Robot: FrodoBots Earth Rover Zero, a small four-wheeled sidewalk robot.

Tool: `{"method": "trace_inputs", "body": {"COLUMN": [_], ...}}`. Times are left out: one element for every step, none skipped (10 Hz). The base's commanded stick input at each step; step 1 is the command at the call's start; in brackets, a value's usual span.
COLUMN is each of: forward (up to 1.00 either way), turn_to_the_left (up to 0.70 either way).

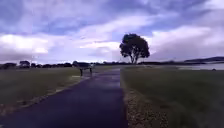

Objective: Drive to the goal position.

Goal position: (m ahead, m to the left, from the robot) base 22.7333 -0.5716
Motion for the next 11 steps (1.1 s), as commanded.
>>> {"method": "trace_inputs", "body": {"forward": [0.25, 0.4, 0.56, 0.7, 0.7, 0.7, 0.7, 0.7, 0.7, 0.7, 0.7], "turn_to_the_left": [0.45, 0.29, 0.13, 0.0, 0.0, 0.0, 0.0, 0.0, 0.0, 0.0, 0.0]}}
